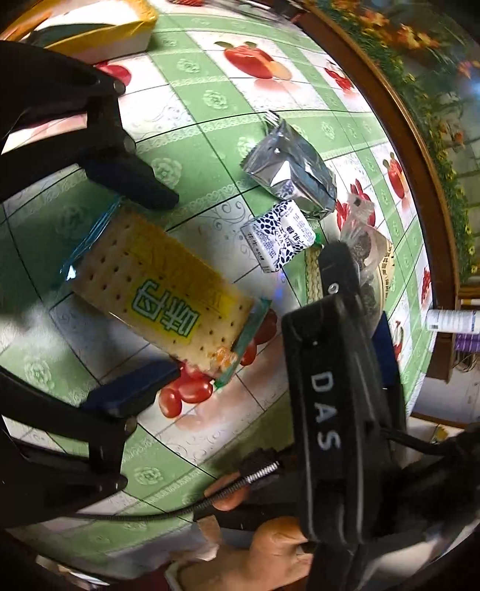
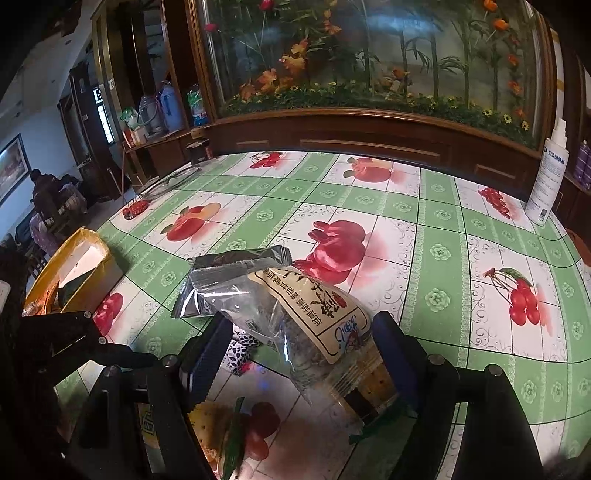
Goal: Organize snacks
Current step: 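Close the left tool on the yellow-labelled cracker pack, then carry the cracker pack and clear bag over the yellow tray with both tools, then open both tools to drop the cracker pack and clear bag into the tray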
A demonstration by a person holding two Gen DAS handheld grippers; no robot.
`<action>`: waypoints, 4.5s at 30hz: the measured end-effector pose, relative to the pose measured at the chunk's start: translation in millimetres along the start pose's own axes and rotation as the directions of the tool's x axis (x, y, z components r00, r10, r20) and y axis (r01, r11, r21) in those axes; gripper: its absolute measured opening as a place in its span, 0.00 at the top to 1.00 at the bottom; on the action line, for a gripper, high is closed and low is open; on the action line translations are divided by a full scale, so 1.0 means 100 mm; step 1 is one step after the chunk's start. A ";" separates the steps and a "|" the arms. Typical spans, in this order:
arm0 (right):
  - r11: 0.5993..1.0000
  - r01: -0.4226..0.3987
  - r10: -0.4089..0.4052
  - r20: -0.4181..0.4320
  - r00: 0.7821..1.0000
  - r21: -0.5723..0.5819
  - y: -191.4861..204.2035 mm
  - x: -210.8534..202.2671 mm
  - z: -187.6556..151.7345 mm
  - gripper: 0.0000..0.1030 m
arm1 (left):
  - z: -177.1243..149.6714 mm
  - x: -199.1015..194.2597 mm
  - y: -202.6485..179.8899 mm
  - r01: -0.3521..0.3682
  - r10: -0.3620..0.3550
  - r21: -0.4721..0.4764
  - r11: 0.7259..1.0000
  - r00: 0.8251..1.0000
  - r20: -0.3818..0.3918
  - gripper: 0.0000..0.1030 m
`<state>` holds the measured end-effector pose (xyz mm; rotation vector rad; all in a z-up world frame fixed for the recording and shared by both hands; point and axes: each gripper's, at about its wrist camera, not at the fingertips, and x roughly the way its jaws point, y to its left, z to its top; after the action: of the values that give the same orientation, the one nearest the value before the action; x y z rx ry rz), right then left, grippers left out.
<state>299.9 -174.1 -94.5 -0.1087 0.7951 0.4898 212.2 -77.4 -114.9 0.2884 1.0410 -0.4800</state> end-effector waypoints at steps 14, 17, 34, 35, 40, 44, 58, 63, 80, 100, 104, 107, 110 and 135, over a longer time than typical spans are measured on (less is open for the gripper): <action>0.994 -0.041 0.037 0.045 0.998 0.104 -0.09 -0.20 -0.07 0.64 | -0.26 -0.19 0.00 -0.055 0.058 -0.106 0.993 0.998 0.024 0.57; 0.991 -0.050 0.043 0.060 0.997 0.122 -0.09 -0.27 -0.11 0.65 | -0.33 -0.24 0.00 -0.071 0.076 -0.133 0.989 0.997 0.030 0.57; 0.983 -0.089 0.076 0.085 0.993 0.159 0.16 -0.80 -0.45 0.80 | -0.57 -0.55 -0.04 -0.116 0.140 -0.239 0.964 0.987 0.084 0.57; 0.983 -0.091 0.078 0.087 0.993 0.158 0.18 -0.83 -0.47 0.81 | -0.58 -0.59 -0.05 -0.122 0.147 -0.241 0.963 0.985 0.089 0.57; 0.982 -0.102 0.088 0.096 0.992 0.157 0.32 -1.00 -0.58 0.83 | -0.64 -0.75 -0.07 -0.141 0.175 -0.261 0.955 0.978 0.113 0.57; 0.984 -0.111 0.097 0.104 0.990 0.142 0.44 -1.14 -0.64 0.85 | -0.71 -0.86 -0.10 -0.161 0.200 -0.273 0.949 0.972 0.124 0.57; 0.983 -0.145 0.125 0.167 0.978 0.113 0.85 -1.59 -0.69 0.87 | -0.98 -1.36 -0.07 -0.256 0.325 -0.330 0.909 0.930 0.173 0.57; 0.983 -0.159 0.139 0.193 0.971 0.094 1.04 -1.73 -0.66 0.87 | -1.10 -1.53 -0.01 -0.293 0.373 -0.358 0.886 0.910 0.180 0.56; 0.974 -0.224 0.215 0.211 0.954 0.019 1.65 -1.79 -0.55 0.87 | -1.58 -1.98 0.36 -0.360 0.492 -0.479 0.800 0.851 0.183 0.56; 0.947 -0.314 0.320 0.206 0.925 -0.063 2.40 -1.55 -0.24 0.88 | -1.95 -2.13 0.76 -0.381 0.548 -0.572 0.726 0.824 0.146 0.56; 0.945 -0.321 0.328 0.196 0.924 -0.067 2.48 -1.45 -0.19 0.88 | -2.01 -2.13 0.85 -0.382 0.552 -0.585 0.716 0.822 0.139 0.56; 0.943 -0.327 0.333 0.188 0.924 -0.067 2.53 -1.38 -0.17 0.88 | -2.04 -2.12 0.90 -0.382 0.553 -0.592 0.710 0.822 0.133 0.56; 0.941 -0.332 0.338 0.178 0.924 -0.067 2.58 -1.29 -0.14 0.88 | -2.05 -2.09 0.94 -0.381 0.552 -0.598 0.705 0.824 0.125 0.56; 0.934 -0.358 0.356 0.100 0.929 -0.007 2.67 -0.37 0.03 0.88 | -2.09 -1.80 1.28 -0.395 0.535 -0.615 0.682 0.843 0.051 0.56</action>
<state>157.3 48.3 -42.8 0.0739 0.7217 0.8297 45.2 170.1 -57.4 -0.0632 0.7964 0.2904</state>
